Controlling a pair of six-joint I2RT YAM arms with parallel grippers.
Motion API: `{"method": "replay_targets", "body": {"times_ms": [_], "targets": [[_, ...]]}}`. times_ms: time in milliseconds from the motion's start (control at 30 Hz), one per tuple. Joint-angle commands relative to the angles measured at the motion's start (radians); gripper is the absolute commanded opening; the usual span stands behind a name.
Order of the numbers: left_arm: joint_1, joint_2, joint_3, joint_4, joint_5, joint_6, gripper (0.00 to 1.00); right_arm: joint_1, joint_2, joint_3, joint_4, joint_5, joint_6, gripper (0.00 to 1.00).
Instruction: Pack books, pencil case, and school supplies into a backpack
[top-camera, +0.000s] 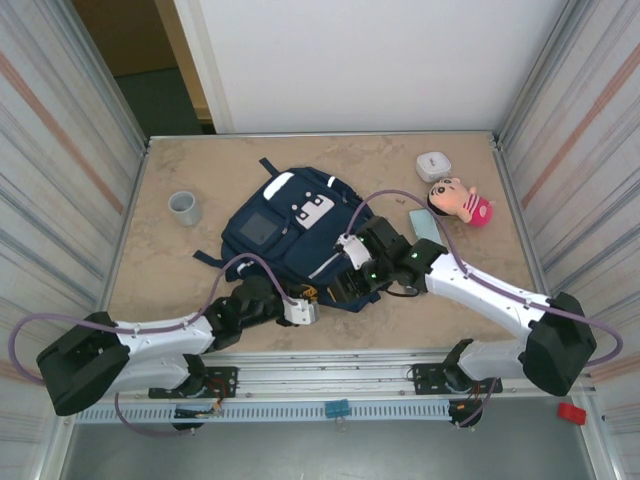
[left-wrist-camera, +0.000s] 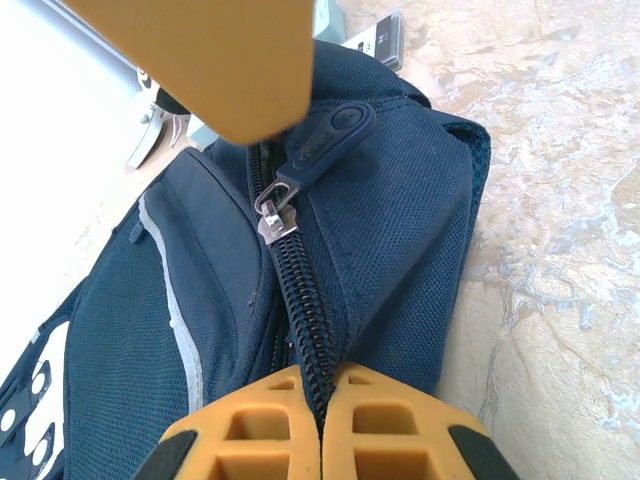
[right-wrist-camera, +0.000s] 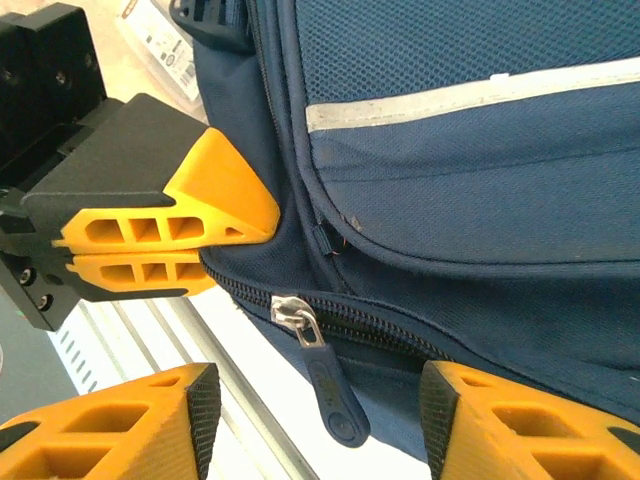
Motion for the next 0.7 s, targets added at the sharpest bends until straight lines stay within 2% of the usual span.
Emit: {"method": "replay_targets", "body": {"times_ms": [0,133,233,400,533,667], "targets": [[-0.006,-0.003,0.029,0.091,0.046,-0.017,0.00,0.034,0.039,0.011,-0.017,0.010,0.006,0.56],[-0.006,-0.008,0.030,0.093,0.052,-0.024,0.00,0.046,0.061,0.019,-0.020,0.095,0.012,0.53],[-0.006,-0.021,0.026,0.087,0.047,-0.022,0.00,0.048,0.066,0.026,-0.018,0.156,0.019,0.38],[-0.007,-0.044,0.022,0.073,0.037,-0.017,0.00,0.045,0.048,0.032,-0.051,0.280,0.026,0.21],[-0.005,-0.060,0.018,0.060,0.026,-0.014,0.00,0.020,0.007,0.015,-0.051,0.297,0.038,0.09],[-0.005,-0.079,0.012,0.047,0.020,-0.015,0.00,-0.024,-0.030,-0.007,-0.054,0.274,0.043,0.03]]}}
